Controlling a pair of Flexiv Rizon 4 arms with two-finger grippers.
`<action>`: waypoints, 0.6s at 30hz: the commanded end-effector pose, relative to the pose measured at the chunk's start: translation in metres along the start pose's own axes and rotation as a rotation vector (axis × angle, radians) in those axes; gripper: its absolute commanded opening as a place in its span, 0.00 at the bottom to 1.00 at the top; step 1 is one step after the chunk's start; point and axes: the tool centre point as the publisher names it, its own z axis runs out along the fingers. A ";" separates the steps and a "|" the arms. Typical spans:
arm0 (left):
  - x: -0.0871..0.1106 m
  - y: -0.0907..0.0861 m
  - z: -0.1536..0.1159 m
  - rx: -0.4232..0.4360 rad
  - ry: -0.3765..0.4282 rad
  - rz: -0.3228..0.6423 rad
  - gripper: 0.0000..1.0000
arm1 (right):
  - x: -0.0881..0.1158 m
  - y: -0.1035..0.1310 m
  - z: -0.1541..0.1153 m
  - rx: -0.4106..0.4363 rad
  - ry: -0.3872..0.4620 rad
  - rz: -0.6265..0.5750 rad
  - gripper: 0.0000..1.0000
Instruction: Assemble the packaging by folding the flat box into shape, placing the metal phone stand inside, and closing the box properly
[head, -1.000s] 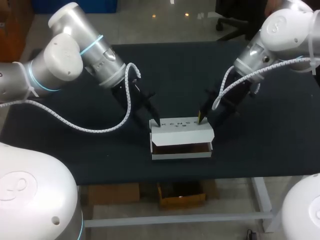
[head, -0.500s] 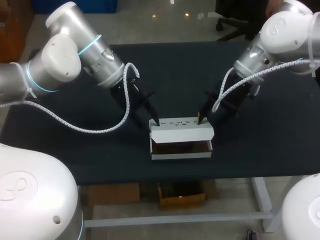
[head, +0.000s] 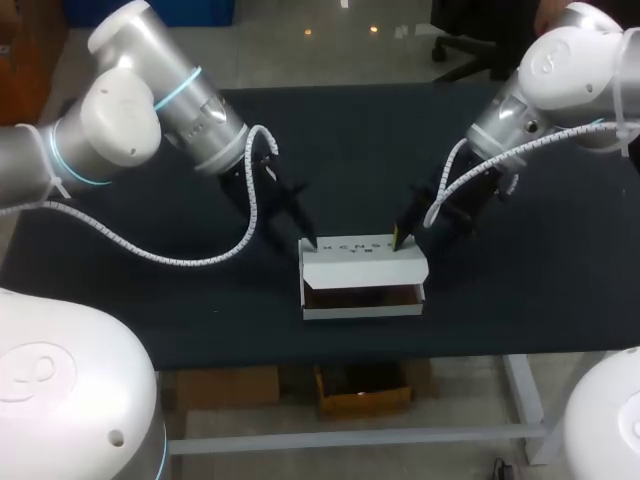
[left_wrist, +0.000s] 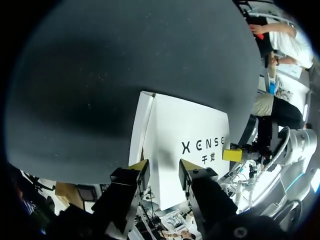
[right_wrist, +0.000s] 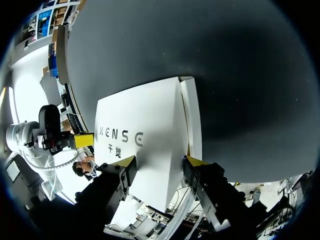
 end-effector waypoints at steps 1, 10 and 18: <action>0.001 0.006 -0.007 0.031 -0.003 0.020 0.39 | -0.002 0.002 0.002 0.007 0.003 0.000 0.58; 0.007 0.010 -0.025 0.157 -0.009 0.085 0.42 | -0.002 0.004 0.004 0.011 0.004 0.000 0.58; 0.022 0.020 -0.039 0.235 -0.026 0.305 0.77 | -0.002 0.005 0.005 0.012 0.004 0.000 0.58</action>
